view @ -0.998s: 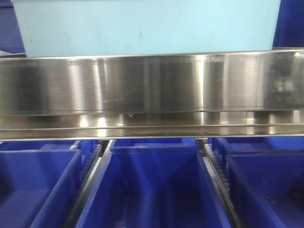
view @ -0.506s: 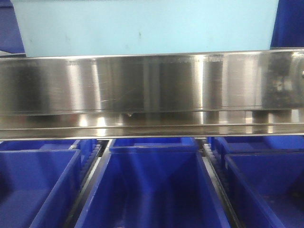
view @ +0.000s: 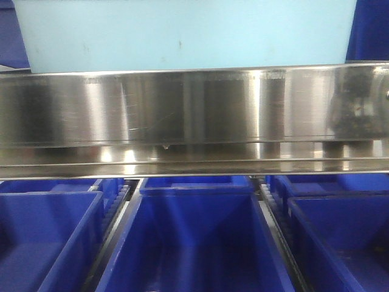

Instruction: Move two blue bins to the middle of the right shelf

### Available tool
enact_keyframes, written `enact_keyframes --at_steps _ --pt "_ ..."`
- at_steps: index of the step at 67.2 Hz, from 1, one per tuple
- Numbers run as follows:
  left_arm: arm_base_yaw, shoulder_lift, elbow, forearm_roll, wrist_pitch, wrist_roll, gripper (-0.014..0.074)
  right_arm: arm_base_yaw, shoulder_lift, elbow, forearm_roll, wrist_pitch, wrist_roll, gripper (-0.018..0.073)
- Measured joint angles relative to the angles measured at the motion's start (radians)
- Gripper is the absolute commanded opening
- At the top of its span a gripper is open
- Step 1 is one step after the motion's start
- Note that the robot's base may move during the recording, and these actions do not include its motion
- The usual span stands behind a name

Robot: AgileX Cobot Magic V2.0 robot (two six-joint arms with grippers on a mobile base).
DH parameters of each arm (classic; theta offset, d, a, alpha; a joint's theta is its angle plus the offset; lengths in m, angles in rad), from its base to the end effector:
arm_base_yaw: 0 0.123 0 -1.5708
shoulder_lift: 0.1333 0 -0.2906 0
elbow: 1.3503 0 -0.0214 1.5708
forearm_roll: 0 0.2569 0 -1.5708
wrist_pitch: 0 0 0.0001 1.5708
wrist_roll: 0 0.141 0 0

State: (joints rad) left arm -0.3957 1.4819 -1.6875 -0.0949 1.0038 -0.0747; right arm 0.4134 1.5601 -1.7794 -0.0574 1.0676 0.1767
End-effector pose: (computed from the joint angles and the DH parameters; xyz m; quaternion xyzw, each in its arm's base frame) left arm 0.3272 -0.1489 0.4164 0.1387 0.8974 -0.1427 0.3939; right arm 0.3472 0.1445 0.4122 -0.1113 0.9120 0.0872 0.3850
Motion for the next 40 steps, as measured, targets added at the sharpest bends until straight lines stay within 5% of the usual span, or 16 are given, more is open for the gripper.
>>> enact_keyframes --at_steps 14,20,40 --pt "0.000 0.000 0.000 -0.012 0.013 0.009 0.0521 0.000 -0.006 0.000 -0.009 0.008 -0.010 0.0577" --pt "0.000 0.000 0.000 -0.012 0.013 0.012 0.0614 0.000 -0.023 0.000 -0.009 0.008 -0.010 0.0561" --pt "0.000 -0.046 0.000 0.027 0.029 0.014 0.0610 0.000 -0.111 0.000 -0.012 0.028 -0.012 0.0538"
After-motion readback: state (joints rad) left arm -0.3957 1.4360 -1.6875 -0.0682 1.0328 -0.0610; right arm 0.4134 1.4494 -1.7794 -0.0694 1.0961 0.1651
